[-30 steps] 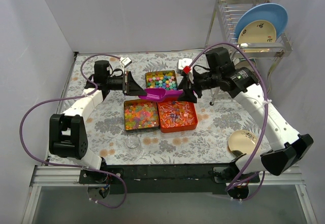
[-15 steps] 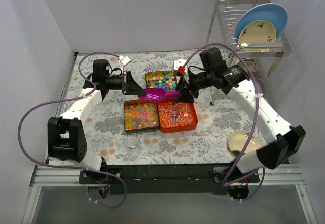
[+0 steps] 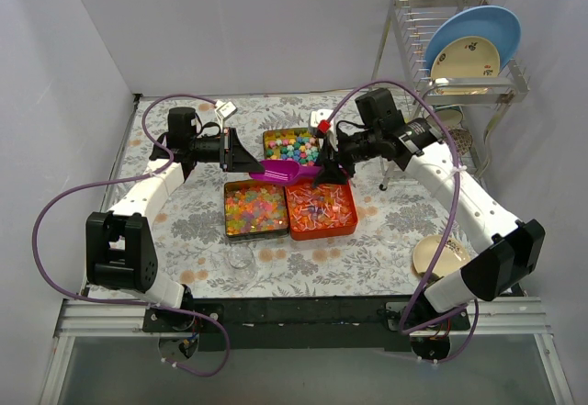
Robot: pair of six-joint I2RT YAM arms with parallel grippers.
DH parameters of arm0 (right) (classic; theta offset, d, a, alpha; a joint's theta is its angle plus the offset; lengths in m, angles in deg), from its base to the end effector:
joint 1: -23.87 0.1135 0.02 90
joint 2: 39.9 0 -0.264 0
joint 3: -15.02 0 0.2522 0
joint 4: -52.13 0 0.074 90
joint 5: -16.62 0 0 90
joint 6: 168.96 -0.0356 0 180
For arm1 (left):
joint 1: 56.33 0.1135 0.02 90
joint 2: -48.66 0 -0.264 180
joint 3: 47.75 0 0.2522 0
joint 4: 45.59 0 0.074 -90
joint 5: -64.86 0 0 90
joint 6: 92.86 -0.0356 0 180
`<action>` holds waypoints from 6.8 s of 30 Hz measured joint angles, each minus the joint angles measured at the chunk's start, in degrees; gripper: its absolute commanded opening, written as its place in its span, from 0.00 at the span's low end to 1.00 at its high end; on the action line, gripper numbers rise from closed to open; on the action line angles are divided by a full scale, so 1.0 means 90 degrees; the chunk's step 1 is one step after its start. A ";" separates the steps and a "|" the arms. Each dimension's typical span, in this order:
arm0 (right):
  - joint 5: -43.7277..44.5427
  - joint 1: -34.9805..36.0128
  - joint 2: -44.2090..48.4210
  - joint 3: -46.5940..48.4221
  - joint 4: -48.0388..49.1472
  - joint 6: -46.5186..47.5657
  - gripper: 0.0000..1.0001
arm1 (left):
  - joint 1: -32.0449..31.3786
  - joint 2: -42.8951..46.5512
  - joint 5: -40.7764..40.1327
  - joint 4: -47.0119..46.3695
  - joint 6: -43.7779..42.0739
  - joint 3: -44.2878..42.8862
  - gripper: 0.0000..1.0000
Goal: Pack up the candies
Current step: Adjust the spatula, then scoop the fake candies from the storage box.
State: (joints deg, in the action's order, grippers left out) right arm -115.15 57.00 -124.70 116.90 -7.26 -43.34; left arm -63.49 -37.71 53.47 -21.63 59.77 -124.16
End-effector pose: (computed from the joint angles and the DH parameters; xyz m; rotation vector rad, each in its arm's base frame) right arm 0.2479 0.1901 0.3828 -1.5324 1.5897 0.8097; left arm 0.3121 -0.0744 0.2881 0.1682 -2.3030 2.0662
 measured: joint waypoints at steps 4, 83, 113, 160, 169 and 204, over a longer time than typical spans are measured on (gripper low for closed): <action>-0.0053 0.0000 0.0000 -0.0029 0.0097 -0.0056 0.27 | 0.0002 -0.0010 0.0015 -0.0058 0.0058 0.0000 0.00; 0.6686 0.1056 -0.2042 0.0682 -0.2919 0.4306 0.01 | 0.0772 -0.0646 -0.5051 0.2198 -0.0845 0.1605 0.00; 0.5717 0.1350 -0.2917 0.0102 -0.2693 0.4005 0.01 | 0.0777 -0.0835 -0.4500 0.2025 -0.1115 0.1571 0.00; 0.2244 -0.0063 -0.1469 -0.2144 -0.0367 0.3376 0.43 | 0.1069 -0.1433 -0.3279 0.3220 -0.2499 0.0187 0.11; 0.2106 -0.0024 -0.1562 -0.2089 -0.0197 0.3225 0.40 | 0.1056 -0.1698 -0.3228 0.3393 -0.2489 0.0175 0.13; 0.1683 0.0002 0.0274 -0.4000 0.1962 0.1841 0.01 | 0.1790 -0.1685 -0.3096 0.3368 -0.2424 0.0250 0.24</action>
State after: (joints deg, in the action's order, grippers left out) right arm -100.01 57.02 -122.23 80.90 10.40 -26.78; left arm -47.38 -52.88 25.60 8.68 37.96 -121.91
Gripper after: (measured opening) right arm 0.363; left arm 0.237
